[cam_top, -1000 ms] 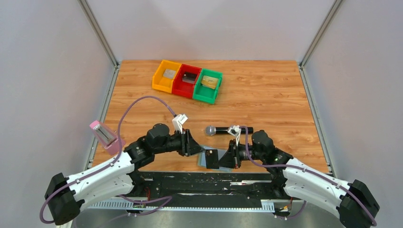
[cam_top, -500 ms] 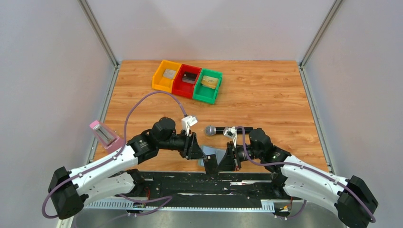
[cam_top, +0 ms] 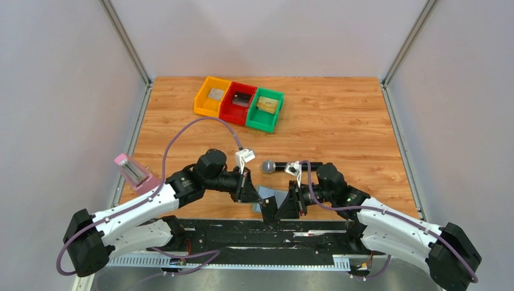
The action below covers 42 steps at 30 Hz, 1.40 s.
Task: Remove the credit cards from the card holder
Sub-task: Remove the credit card from the card holder, then place the credit card in the storage box.
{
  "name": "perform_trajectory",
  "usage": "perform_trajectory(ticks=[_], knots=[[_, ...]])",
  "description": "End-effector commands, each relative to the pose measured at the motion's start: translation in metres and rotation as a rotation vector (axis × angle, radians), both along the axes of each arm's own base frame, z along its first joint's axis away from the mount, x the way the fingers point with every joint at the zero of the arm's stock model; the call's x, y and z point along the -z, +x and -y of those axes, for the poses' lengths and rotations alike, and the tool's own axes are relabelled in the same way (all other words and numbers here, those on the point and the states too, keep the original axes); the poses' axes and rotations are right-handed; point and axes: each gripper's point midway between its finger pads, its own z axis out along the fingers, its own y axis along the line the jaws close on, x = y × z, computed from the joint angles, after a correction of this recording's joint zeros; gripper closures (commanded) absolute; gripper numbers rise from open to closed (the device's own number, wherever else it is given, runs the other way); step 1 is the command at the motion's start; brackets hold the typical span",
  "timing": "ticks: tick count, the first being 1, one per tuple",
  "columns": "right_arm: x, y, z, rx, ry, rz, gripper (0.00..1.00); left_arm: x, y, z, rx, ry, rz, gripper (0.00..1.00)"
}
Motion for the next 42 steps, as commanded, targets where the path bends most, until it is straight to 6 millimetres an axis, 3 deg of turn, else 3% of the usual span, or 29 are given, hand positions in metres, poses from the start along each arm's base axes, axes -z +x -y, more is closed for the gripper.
perform_trajectory(ticks=[1,7,9,10,16,22,23,24,25,26,27,28,31,36,37,38,40,42], knots=[[-0.029,0.021,-0.006,0.094,0.053,0.096,0.63,-0.009,0.013,0.005,-0.038,-0.017,0.042,1.0],[-0.051,0.037,0.007,0.265,0.09,0.173,0.23,-0.022,0.056,-0.012,-0.195,-0.025,0.056,1.0],[-0.057,0.037,0.014,0.298,0.097,0.19,0.03,-0.029,0.077,-0.022,-0.269,-0.023,0.077,1.0],[-0.06,0.038,0.016,0.317,0.103,0.197,0.0,-0.031,0.083,-0.026,-0.296,-0.019,0.087,1.0],[-0.065,0.046,0.027,0.421,0.111,0.195,0.0,-0.057,0.161,-0.072,-0.584,0.019,0.141,1.0],[-0.066,0.05,0.025,0.435,0.103,0.181,0.0,-0.09,0.258,-0.136,-0.931,-0.017,0.181,1.0],[-0.065,0.051,0.024,0.433,0.097,0.176,0.0,-0.089,0.271,-0.139,-0.957,-0.026,0.162,1.0],[-0.064,0.052,0.021,0.429,0.089,0.171,0.0,-0.103,0.287,-0.148,-0.994,-0.062,0.198,1.0],[-0.064,0.053,0.02,0.425,0.083,0.169,0.0,-0.094,0.3,-0.15,-1.012,-0.053,0.172,1.0],[-0.063,0.055,0.018,0.423,0.074,0.168,0.0,-0.108,0.315,-0.157,-1.043,-0.075,0.207,1.0],[-0.063,0.057,0.017,0.422,0.068,0.17,0.0,-0.096,0.33,-0.158,-1.058,-0.055,0.187,1.0],[-0.062,0.059,0.015,0.422,0.058,0.17,0.0,-0.106,0.341,-0.162,-1.078,-0.067,0.208,1.0],[-0.058,0.065,0.011,0.423,0.027,0.175,0.0,-0.096,0.38,-0.162,-1.1,-0.09,0.216,1.0],[-0.058,0.076,0.004,0.42,-0.012,0.195,0.0,-0.084,0.425,-0.161,-1.139,-0.138,0.233,1.0],[-0.058,0.078,0.003,0.421,-0.021,0.202,0.0,-0.072,0.435,-0.16,-1.138,-0.137,0.222,1.0],[-0.058,0.081,0.002,0.424,-0.031,0.206,0.0,-0.072,0.441,-0.158,-1.135,-0.145,0.226,1.0],[-0.059,0.086,0.0,0.429,-0.05,0.214,0.0,-0.044,0.458,-0.155,-1.138,-0.129,0.187,1.0],[-0.06,0.09,-0.001,0.432,-0.062,0.22,0.0,-0.031,0.47,-0.15,-1.125,-0.148,0.172,1.0]])
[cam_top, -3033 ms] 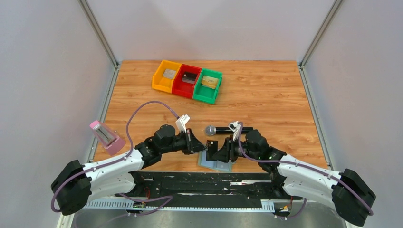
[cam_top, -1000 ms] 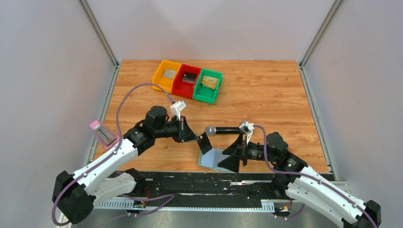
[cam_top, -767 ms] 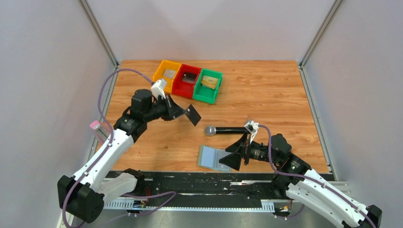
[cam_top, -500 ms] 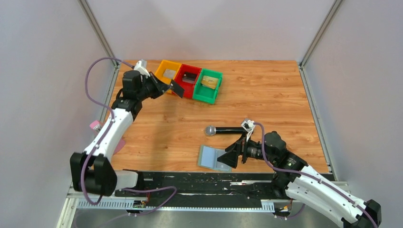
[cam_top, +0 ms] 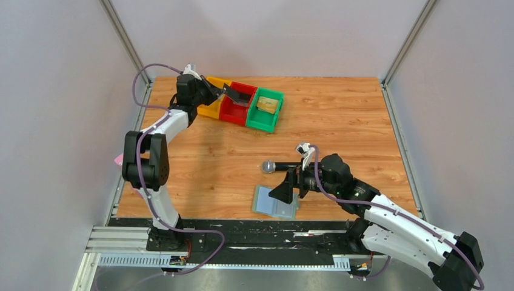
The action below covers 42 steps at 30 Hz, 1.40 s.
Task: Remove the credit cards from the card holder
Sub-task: Place the credit card in the storage box.
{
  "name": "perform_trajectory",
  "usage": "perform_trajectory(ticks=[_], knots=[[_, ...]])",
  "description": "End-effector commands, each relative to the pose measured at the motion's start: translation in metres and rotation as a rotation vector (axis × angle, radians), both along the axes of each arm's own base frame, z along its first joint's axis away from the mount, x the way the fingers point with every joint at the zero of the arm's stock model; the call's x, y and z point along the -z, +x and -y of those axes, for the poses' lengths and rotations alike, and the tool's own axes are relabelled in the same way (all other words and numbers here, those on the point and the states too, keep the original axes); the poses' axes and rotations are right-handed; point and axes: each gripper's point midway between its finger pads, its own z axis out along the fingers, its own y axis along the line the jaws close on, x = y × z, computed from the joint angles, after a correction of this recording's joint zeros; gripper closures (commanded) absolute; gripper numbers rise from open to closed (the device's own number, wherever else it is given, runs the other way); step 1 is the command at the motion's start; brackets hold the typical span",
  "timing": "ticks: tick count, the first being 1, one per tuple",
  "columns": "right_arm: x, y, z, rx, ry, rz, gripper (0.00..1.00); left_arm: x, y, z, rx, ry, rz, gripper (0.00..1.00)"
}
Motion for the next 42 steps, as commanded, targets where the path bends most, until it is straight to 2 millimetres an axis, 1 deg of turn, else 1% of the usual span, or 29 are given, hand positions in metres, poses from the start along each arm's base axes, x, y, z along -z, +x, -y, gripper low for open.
perform_trajectory(ticks=[1,2,3,4,5,6,7,8,9,10,13,14,19,28,32,39,42], knots=[[-0.026,0.017,-0.006,0.017,0.009,0.092,0.0,-0.013,0.04,0.003,-0.009,-0.061,0.124,1.0],[-0.025,0.019,-0.007,0.019,0.002,0.091,0.0,-0.003,0.046,0.008,0.007,-0.076,0.11,1.0],[-0.024,0.02,-0.008,0.023,-0.004,0.09,0.0,-0.007,0.052,0.01,0.014,-0.087,0.129,1.0],[-0.023,0.022,-0.009,0.025,-0.009,0.088,0.0,0.008,0.057,0.013,0.025,-0.097,0.102,1.0],[-0.022,0.023,-0.009,0.027,-0.015,0.086,0.0,0.004,0.062,0.015,0.029,-0.104,0.115,1.0],[-0.02,0.025,-0.01,0.03,-0.021,0.084,0.0,0.017,0.066,0.016,0.033,-0.109,0.094,1.0],[-0.019,0.026,-0.011,0.03,-0.028,0.08,0.0,0.016,0.07,0.017,0.035,-0.112,0.101,1.0],[-0.017,0.027,-0.012,0.03,-0.034,0.076,0.0,0.025,0.073,0.017,0.035,-0.111,0.088,1.0],[-0.016,0.028,-0.013,0.029,-0.039,0.071,0.0,0.023,0.076,0.018,0.037,-0.111,0.097,1.0],[-0.014,0.029,-0.014,0.027,-0.044,0.067,0.0,0.029,0.078,0.018,0.038,-0.105,0.094,1.0],[-0.012,0.031,-0.015,0.024,-0.054,0.062,0.0,0.033,0.083,0.019,0.046,-0.098,0.104,1.0],[-0.011,0.032,-0.016,0.025,-0.059,0.06,0.0,0.038,0.084,0.02,0.047,-0.096,0.096,1.0],[-0.01,0.036,-0.017,0.029,-0.067,0.065,0.0,0.053,0.088,0.026,0.077,-0.112,0.075,1.0],[-0.017,0.037,-0.017,0.033,-0.054,0.073,0.0,0.064,0.089,0.031,0.099,-0.094,0.058,0.91],[-0.02,0.038,-0.017,0.034,-0.049,0.079,0.0,0.069,0.09,0.034,0.108,-0.092,0.049,0.84],[-0.024,0.039,-0.016,0.038,-0.046,0.087,0.0,0.068,0.092,0.04,0.125,-0.057,0.044,0.79],[-0.027,0.039,-0.016,0.037,-0.042,0.095,0.0,0.075,0.093,0.043,0.132,-0.052,0.029,0.78]])
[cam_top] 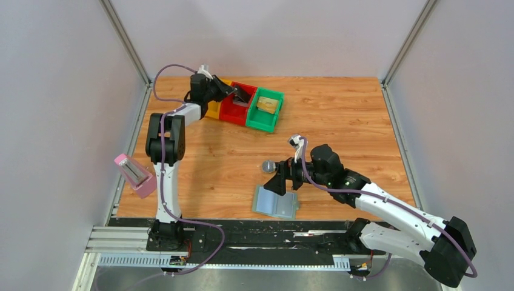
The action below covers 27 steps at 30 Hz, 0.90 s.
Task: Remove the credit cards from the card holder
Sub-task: Place the credit card in the storage box.
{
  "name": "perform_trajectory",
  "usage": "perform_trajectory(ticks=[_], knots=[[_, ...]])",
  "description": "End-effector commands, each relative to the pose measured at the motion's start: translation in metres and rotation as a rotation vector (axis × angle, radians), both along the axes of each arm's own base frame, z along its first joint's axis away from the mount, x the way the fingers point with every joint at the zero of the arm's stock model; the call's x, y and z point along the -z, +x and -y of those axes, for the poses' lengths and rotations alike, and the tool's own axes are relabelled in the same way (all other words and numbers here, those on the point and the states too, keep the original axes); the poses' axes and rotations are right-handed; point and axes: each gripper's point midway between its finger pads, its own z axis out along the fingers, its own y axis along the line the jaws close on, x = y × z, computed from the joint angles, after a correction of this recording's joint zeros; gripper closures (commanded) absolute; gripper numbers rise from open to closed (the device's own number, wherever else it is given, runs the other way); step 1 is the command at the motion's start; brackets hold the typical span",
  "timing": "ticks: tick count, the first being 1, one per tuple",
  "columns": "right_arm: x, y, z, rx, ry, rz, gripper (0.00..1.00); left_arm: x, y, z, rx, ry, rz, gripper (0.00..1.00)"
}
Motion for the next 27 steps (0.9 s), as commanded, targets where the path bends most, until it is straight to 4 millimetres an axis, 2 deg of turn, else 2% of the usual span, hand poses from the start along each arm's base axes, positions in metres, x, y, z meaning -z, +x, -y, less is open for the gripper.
perform_trajectory(ticks=[1,6,12,22,27], knots=[[-0.029,0.009,-0.002,0.01,0.044,0.076,0.0,-0.007,0.008,0.007,0.027,0.027,0.036,0.77],[-0.032,0.01,-0.001,0.01,0.046,0.084,0.0,-0.002,0.008,0.011,0.034,0.053,0.026,0.72],[-0.032,0.011,-0.001,0.013,0.041,0.082,0.0,-0.005,0.009,0.013,0.039,0.07,0.028,0.65],[-0.032,0.013,0.001,0.033,0.032,0.069,0.0,-0.035,0.009,0.012,0.056,0.118,0.065,0.57],[-0.033,0.013,0.002,0.049,0.026,0.045,0.0,-0.041,0.007,0.014,0.074,0.137,0.061,0.51]])
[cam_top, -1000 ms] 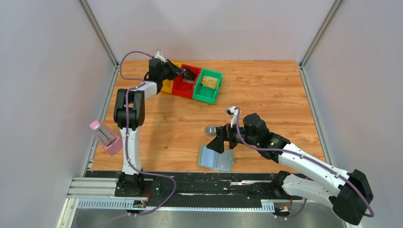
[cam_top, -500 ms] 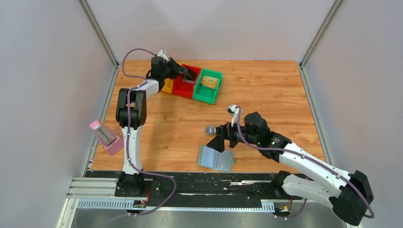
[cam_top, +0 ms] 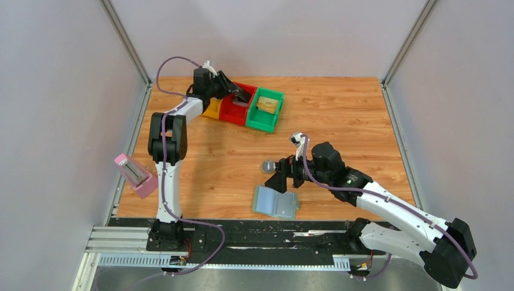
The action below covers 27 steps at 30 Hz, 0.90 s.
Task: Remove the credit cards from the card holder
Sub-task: Place the credit card in the storage box.
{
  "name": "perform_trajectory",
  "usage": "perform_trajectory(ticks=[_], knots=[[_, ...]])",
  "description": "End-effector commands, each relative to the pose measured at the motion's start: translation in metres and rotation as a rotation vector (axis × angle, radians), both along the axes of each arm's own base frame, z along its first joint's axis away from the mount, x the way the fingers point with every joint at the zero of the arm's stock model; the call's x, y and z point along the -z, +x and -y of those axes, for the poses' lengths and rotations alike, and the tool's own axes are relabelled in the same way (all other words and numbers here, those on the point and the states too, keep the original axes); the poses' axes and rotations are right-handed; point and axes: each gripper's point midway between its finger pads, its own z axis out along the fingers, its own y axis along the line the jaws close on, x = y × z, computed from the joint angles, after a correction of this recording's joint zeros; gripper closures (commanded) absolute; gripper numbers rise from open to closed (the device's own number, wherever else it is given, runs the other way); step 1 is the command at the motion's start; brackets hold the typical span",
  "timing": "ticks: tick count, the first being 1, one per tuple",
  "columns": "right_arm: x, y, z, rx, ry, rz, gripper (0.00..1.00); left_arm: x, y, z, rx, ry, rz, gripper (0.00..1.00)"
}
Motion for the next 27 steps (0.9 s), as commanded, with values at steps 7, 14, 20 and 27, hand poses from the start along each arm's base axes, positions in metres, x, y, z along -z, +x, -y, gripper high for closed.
perform_trajectory(ticks=[7,14,20,27], knots=[[-0.024,0.008,0.002,0.084,0.034,-0.022,0.0,-0.059,0.003,0.001,0.035,0.072,0.105,0.47],[-0.014,0.012,0.008,0.17,0.012,-0.102,0.0,-0.077,-0.016,0.0,0.089,0.12,0.054,0.44],[0.006,0.011,0.018,0.279,-0.02,-0.216,0.06,-0.087,-0.067,0.0,0.149,0.131,-0.044,0.44],[0.046,-0.007,0.029,0.329,-0.054,-0.364,0.21,-0.1,-0.156,0.016,0.246,0.114,-0.119,0.46]])
